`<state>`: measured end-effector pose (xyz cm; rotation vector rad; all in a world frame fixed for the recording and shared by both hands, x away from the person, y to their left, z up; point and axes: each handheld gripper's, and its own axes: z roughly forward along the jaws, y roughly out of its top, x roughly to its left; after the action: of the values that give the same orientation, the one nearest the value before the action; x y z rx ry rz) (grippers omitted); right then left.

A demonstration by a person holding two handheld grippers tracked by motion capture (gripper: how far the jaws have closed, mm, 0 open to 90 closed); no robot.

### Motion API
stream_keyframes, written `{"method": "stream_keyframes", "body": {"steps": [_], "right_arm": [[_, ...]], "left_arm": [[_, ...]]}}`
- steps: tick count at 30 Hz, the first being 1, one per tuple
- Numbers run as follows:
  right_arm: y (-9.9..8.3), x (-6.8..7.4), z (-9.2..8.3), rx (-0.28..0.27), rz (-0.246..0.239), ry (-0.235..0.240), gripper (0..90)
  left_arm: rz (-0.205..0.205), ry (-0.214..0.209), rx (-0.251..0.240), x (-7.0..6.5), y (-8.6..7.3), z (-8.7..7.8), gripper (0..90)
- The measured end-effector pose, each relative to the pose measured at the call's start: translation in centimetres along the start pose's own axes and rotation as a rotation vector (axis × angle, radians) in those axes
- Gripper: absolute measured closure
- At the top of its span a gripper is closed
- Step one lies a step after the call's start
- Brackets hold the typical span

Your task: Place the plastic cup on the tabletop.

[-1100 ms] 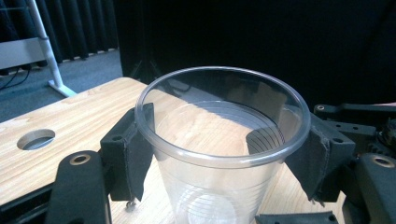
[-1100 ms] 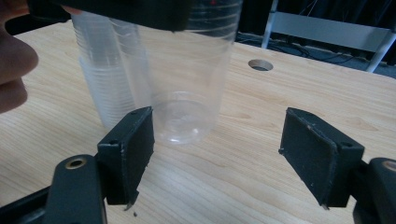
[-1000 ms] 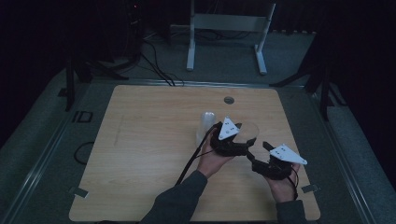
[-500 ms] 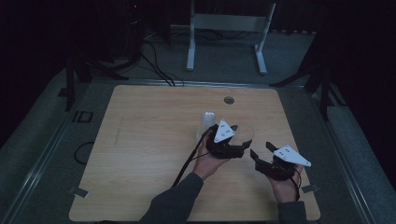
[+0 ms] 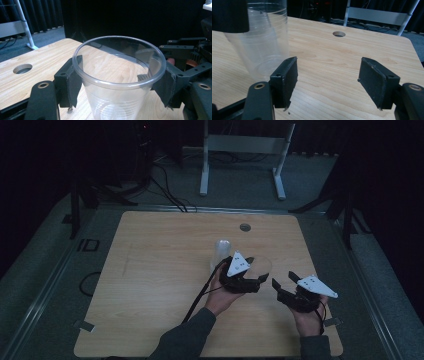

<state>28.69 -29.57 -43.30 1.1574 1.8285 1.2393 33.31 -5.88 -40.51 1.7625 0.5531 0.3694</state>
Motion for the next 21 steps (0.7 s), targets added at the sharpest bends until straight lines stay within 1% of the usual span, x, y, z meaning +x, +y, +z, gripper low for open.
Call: {"method": "stream_keyframes", "body": {"steps": [5, 8, 13, 21], "right_arm": [[-0.16, 0.11, 0.08, 0.004, -0.002, 0.002, 31.1], [-0.17, 0.12, 0.07, 0.003, -0.001, 0.002, 31.0], [-0.18, -0.04, 0.12, 0.004, 0.004, 0.000, 31.0], [-0.29, -0.19, -0.06, 0.005, 0.012, -0.004, 31.0]], "left_arm": [[0.000, 0.001, -0.005, -0.13, -0.04, -0.12, 29.4], [0.009, 0.000, -0.005, -0.19, -0.08, -0.17, 29.4], [0.011, 0.000, -0.006, -0.24, -0.29, -0.30, 29.4], [0.008, -0.001, -0.012, -0.35, -0.61, -0.47, 29.4]]}}
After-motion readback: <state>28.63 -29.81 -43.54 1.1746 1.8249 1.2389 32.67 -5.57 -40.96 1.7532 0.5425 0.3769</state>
